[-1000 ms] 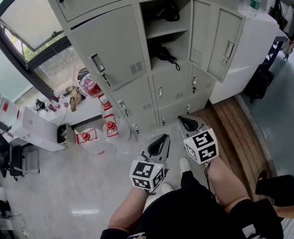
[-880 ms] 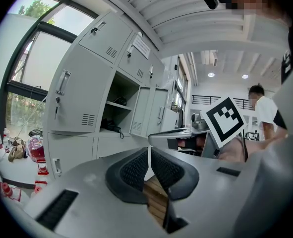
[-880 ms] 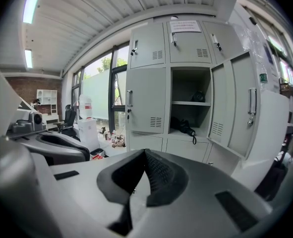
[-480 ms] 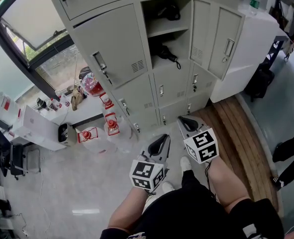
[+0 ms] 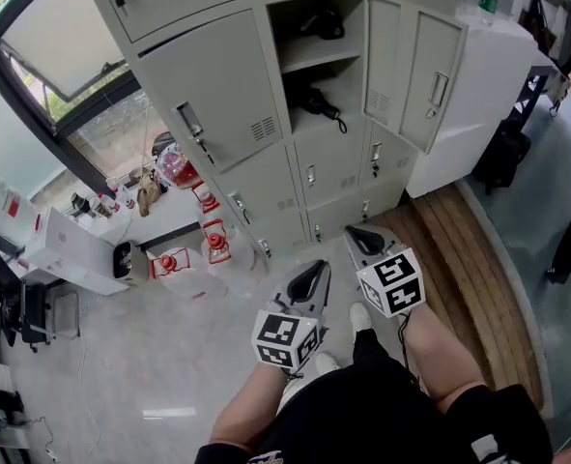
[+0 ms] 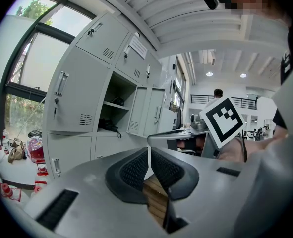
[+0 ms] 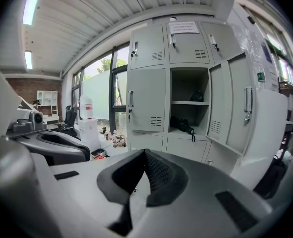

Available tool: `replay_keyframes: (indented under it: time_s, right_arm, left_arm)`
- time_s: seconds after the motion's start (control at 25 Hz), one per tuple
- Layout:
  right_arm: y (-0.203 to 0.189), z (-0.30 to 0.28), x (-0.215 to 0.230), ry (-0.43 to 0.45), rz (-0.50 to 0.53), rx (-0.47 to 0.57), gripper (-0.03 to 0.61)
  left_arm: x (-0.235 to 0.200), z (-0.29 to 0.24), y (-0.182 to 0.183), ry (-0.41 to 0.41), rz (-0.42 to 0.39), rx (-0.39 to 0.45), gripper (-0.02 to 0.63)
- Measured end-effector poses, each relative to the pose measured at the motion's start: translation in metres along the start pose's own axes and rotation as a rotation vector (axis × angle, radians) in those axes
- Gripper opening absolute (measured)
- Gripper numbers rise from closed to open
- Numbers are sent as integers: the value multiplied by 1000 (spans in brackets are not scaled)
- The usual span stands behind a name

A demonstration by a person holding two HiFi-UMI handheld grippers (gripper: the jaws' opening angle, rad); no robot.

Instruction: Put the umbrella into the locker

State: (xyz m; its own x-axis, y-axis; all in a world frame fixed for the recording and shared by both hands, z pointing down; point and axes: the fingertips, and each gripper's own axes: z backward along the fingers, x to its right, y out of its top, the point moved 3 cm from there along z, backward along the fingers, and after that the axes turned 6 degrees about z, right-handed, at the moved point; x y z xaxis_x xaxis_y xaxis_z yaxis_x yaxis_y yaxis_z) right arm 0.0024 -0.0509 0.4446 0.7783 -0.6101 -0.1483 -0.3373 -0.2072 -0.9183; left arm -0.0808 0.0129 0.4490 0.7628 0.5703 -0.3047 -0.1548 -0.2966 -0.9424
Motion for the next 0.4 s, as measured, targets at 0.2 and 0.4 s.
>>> replay_keyframes:
  time_s: [0.2,0.4]
  right_arm:
    - [0,2,0,2,-2,5,54]
    - [-2,7,1,7,-2,4,54]
  left_arm:
    - [2,0,0,2,-2,0,29]
    - [8,0,-1,4,-1,2,28]
